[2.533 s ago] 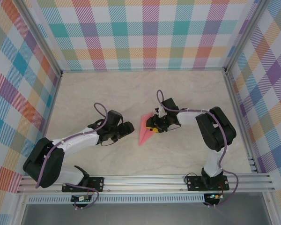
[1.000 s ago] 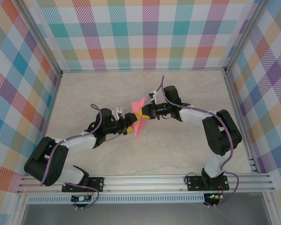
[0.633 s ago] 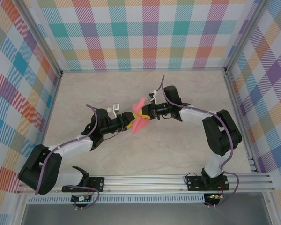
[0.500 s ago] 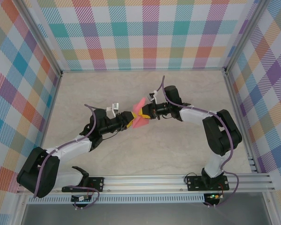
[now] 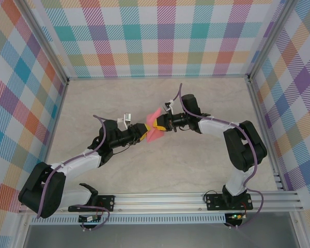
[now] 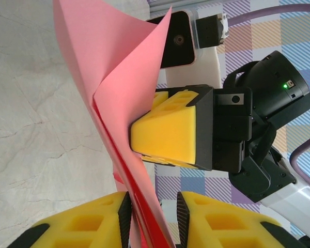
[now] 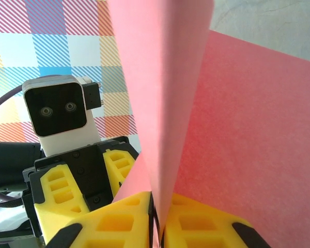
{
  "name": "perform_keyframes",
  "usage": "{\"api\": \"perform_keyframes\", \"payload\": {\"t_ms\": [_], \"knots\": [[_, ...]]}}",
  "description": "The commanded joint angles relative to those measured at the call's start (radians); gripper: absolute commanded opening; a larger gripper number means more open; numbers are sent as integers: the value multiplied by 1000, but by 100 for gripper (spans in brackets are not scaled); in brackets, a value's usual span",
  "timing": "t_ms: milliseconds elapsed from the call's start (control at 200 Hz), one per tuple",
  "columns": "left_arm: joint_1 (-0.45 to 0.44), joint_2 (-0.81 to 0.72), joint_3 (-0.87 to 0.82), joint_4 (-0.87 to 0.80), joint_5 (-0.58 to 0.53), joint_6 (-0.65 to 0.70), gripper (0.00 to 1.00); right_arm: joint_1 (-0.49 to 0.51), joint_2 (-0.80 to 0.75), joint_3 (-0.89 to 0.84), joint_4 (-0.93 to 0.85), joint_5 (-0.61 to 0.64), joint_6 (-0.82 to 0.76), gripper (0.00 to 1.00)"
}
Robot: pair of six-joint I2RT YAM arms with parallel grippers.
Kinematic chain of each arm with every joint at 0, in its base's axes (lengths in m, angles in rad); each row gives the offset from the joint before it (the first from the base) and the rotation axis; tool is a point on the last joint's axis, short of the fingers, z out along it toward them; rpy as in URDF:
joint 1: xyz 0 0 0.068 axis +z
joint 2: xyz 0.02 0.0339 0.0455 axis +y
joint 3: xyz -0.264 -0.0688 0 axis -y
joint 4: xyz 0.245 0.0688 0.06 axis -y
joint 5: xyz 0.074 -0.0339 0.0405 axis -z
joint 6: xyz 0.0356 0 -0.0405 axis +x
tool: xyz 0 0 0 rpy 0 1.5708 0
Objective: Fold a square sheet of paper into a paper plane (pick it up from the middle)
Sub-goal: Turn over the paper at the center of the table.
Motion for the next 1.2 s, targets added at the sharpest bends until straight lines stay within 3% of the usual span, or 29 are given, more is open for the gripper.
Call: {"api": "perform_keyframes", "payload": {"t_ms": [0, 210, 505, 710, 860, 935, 1010, 1195], "knots": [[13, 14, -1, 5, -3, 5, 30, -4, -1, 8, 31, -24, -7, 15], [13, 27, 0, 6, -4, 8, 26, -4, -9, 7, 22, -14, -9, 22], [14, 54, 5, 33, 0, 4, 25, -4, -7, 4, 31, -21, 9, 22], [13, 63, 11, 32, 2, 14, 12, -4, -13, 2, 16, -9, -1, 23], [13, 67, 22, -18, -6, 51, 7, -11, -41, 1, -99, 66, -57, 39], [13, 56, 43, -120, -31, 110, 5, -25, -76, -3, -191, 137, -106, 51], [13, 34, 96, -328, -93, 225, 4, -39, -124, -10, -296, 243, -158, 63], [-13, 13, 323, -941, -411, 491, 3, -39, -249, -41, -501, 566, -272, 83]]}}
